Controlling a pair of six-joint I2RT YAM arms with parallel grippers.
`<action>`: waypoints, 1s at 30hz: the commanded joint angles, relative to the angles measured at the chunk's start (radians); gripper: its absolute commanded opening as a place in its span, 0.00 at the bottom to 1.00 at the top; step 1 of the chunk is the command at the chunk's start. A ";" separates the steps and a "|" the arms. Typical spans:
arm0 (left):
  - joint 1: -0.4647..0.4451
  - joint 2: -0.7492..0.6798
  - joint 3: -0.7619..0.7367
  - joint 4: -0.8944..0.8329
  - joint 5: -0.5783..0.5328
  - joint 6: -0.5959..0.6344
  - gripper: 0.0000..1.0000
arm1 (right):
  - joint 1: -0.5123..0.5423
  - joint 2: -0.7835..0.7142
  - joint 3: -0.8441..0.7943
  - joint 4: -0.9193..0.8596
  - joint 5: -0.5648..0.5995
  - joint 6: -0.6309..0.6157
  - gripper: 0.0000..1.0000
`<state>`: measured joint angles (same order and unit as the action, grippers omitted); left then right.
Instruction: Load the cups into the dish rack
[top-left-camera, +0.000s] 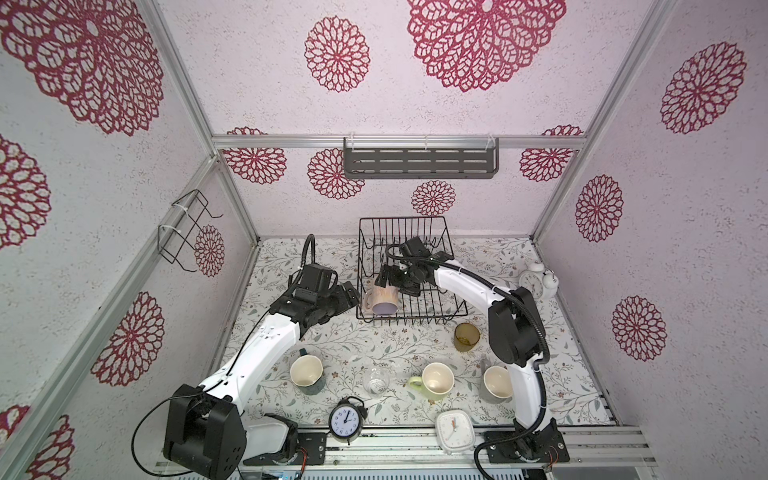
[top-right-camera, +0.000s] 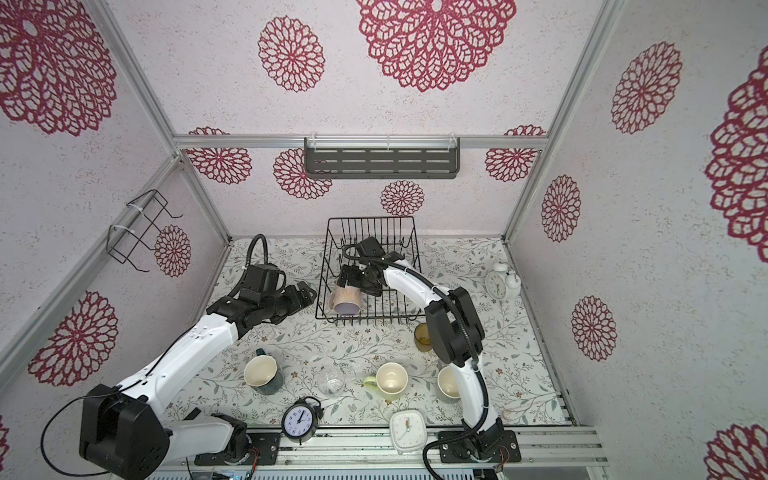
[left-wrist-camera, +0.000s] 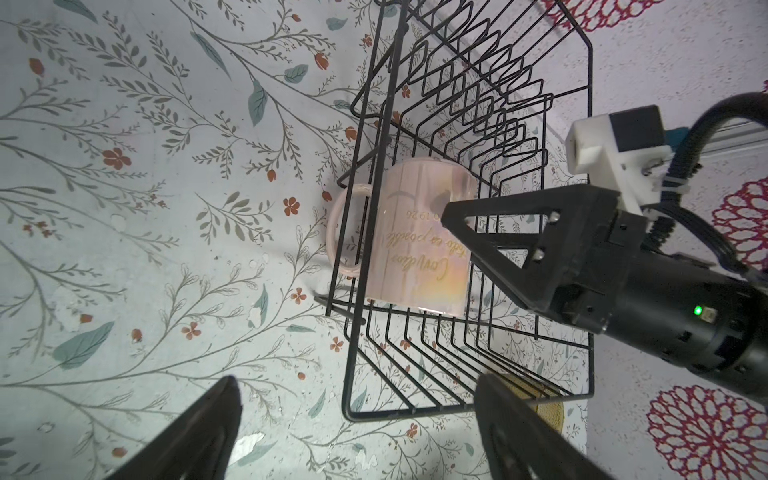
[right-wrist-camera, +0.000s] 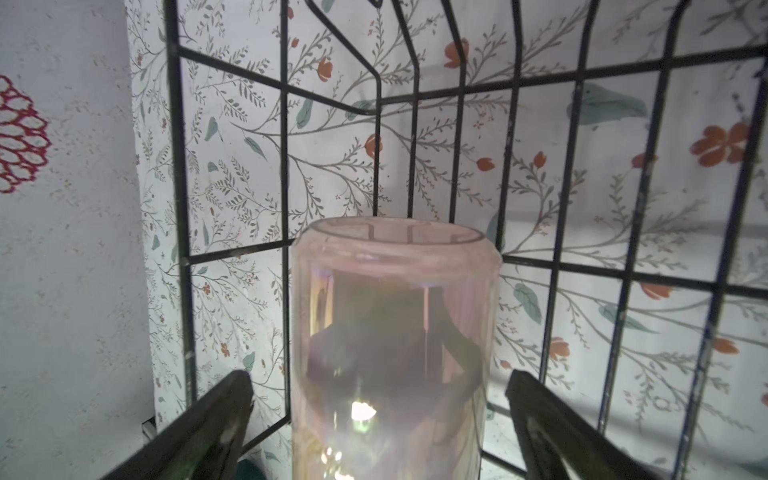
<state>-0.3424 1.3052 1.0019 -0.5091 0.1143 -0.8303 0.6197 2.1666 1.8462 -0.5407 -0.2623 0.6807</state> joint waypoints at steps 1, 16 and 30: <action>-0.006 -0.011 0.009 0.001 -0.014 0.007 0.92 | 0.007 0.039 0.044 -0.088 0.059 -0.061 0.99; -0.005 -0.036 0.004 -0.011 -0.024 -0.006 0.92 | 0.012 0.174 0.156 -0.136 0.029 -0.072 0.85; -0.003 -0.079 0.004 -0.025 -0.030 -0.014 0.92 | 0.011 0.019 0.119 -0.031 -0.048 -0.089 0.65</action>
<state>-0.3424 1.2499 1.0016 -0.5217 0.0940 -0.8387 0.6357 2.3024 1.9705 -0.5976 -0.3088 0.6231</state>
